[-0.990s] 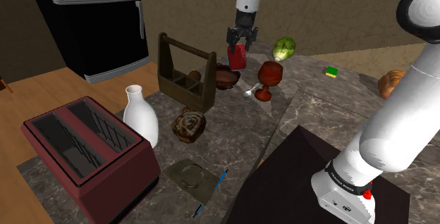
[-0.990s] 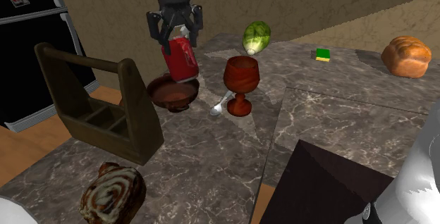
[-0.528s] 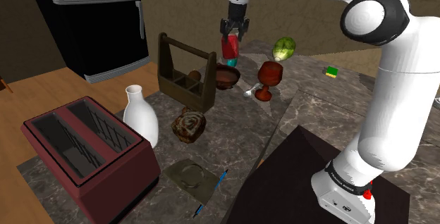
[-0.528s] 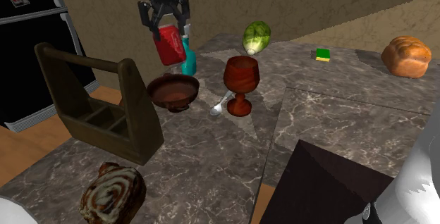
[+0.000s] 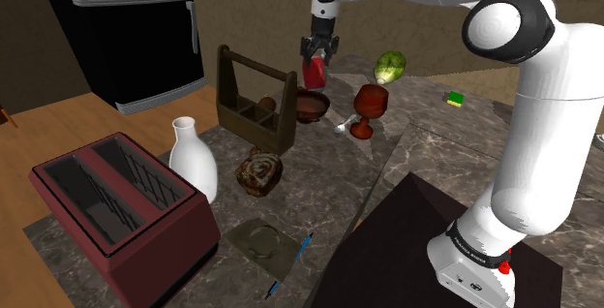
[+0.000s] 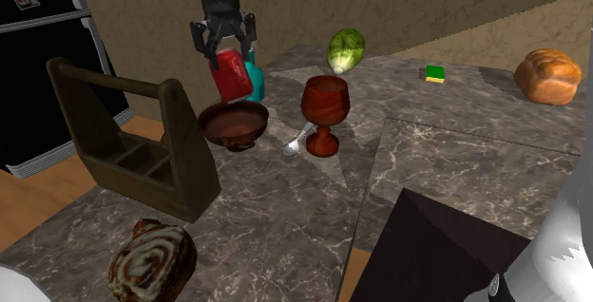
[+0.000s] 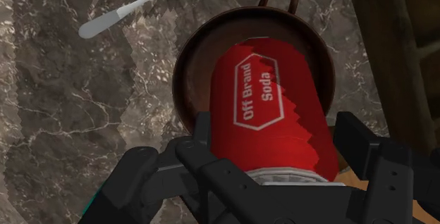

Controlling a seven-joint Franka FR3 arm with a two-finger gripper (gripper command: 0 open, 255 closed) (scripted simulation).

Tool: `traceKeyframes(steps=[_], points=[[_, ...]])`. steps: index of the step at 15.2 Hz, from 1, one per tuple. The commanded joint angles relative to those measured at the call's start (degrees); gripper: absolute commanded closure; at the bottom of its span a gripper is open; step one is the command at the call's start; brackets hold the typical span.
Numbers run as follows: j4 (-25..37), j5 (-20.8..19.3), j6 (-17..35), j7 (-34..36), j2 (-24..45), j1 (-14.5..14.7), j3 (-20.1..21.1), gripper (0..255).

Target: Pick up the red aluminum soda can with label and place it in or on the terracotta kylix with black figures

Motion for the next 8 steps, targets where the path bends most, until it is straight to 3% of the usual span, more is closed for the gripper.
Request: traceKeyframes(steps=[1, 8], points=[[-1.4, 0.0, 1.6, 0.0, 0.1, 0.0, 0.0, 255], [-6.2, 0.0, 6.8, 0.0, 0.5, 0.0, 0.0, 255]])
